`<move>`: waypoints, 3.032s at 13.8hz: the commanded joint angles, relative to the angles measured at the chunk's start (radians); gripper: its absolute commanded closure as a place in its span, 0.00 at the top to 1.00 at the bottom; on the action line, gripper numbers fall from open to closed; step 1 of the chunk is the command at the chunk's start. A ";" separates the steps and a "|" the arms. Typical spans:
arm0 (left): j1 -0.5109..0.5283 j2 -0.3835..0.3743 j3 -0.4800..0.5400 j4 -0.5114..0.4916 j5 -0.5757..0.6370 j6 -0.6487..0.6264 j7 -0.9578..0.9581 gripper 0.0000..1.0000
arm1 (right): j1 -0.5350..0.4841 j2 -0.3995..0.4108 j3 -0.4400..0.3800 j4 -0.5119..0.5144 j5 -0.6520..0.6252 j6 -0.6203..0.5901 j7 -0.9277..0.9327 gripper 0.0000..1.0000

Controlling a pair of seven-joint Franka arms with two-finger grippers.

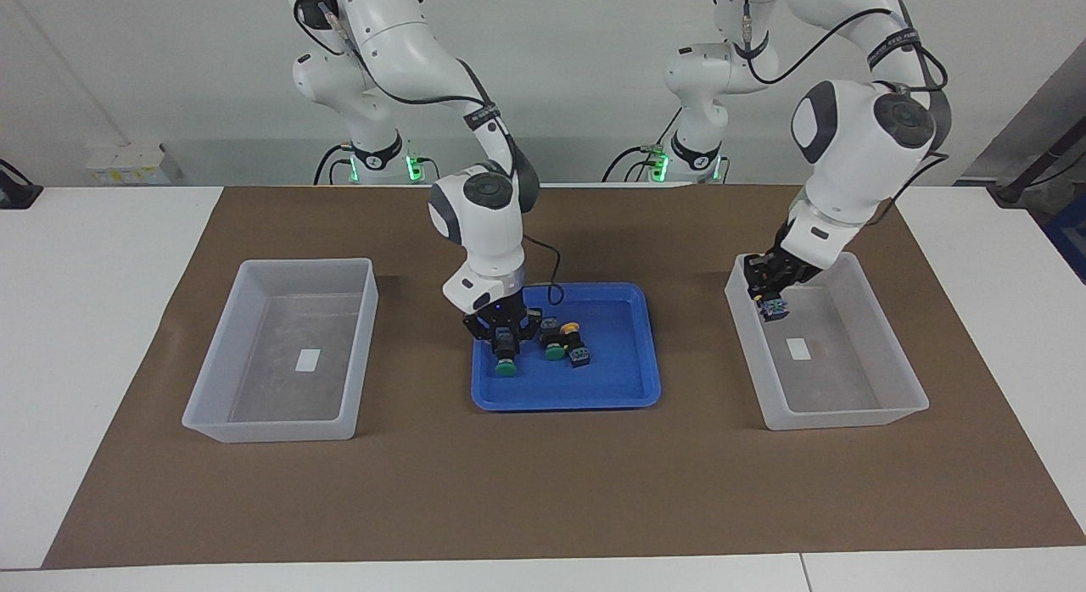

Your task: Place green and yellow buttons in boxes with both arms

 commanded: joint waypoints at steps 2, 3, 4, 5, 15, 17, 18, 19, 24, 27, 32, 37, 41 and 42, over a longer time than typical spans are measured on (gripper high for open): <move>0.069 -0.063 -0.005 -0.103 -0.020 0.002 0.148 0.00 | -0.136 -0.164 0.011 -0.023 -0.025 -0.138 -0.006 0.00; 0.081 -0.071 -0.005 -0.127 -0.020 0.031 0.170 0.00 | -0.171 -0.187 0.011 -0.024 -0.023 -0.178 -0.051 0.00; 0.092 -0.079 -0.003 -0.157 -0.020 0.071 0.181 0.00 | -0.208 -0.201 0.011 -0.027 -0.023 -0.207 -0.101 0.00; 0.098 -0.080 -0.003 -0.184 -0.020 0.108 0.187 0.00 | -0.254 -0.219 0.011 -0.033 -0.023 -0.232 -0.149 0.00; 0.120 -0.091 -0.001 -0.339 -0.020 0.302 0.261 0.07 | -0.520 -0.149 0.012 -0.083 0.020 -0.111 -0.554 0.00; 0.120 -0.088 -0.001 -0.330 -0.019 0.293 0.264 0.69 | -0.521 -0.106 0.012 -0.083 0.023 -0.027 -0.556 0.00; 0.120 -0.086 -0.001 -0.324 -0.019 0.289 0.267 0.72 | -0.525 -0.082 0.012 -0.083 0.021 0.030 -0.554 0.00; 0.120 -0.083 -0.001 -0.316 -0.019 0.286 0.267 0.72 | -0.522 -0.074 0.012 -0.081 0.023 0.047 -0.553 0.21; 0.114 -0.053 -0.003 -0.222 -0.019 0.202 0.251 0.70 | -0.506 -0.098 0.015 -0.069 0.023 0.023 -0.540 1.00; 0.095 -0.047 -0.011 -0.195 -0.020 0.185 0.172 0.70 | -0.450 -0.149 0.043 -0.040 0.029 -0.055 -0.469 1.00; -0.076 -0.046 -0.011 -0.209 -0.020 0.240 -0.144 0.64 | -0.258 -0.138 0.049 0.012 0.041 -0.042 -0.289 1.00; -0.224 -0.045 -0.012 -0.246 -0.025 0.386 -0.428 0.59 | -0.091 -0.060 0.048 0.011 0.043 0.095 -0.180 1.00; -0.308 -0.040 -0.011 -0.275 -0.040 0.501 -0.587 0.58 | -0.032 -0.025 0.048 0.005 0.043 0.135 -0.171 1.00; -0.320 -0.031 -0.011 -0.281 -0.040 0.522 -0.612 0.58 | -0.022 -0.005 0.049 0.003 0.043 0.162 -0.169 1.00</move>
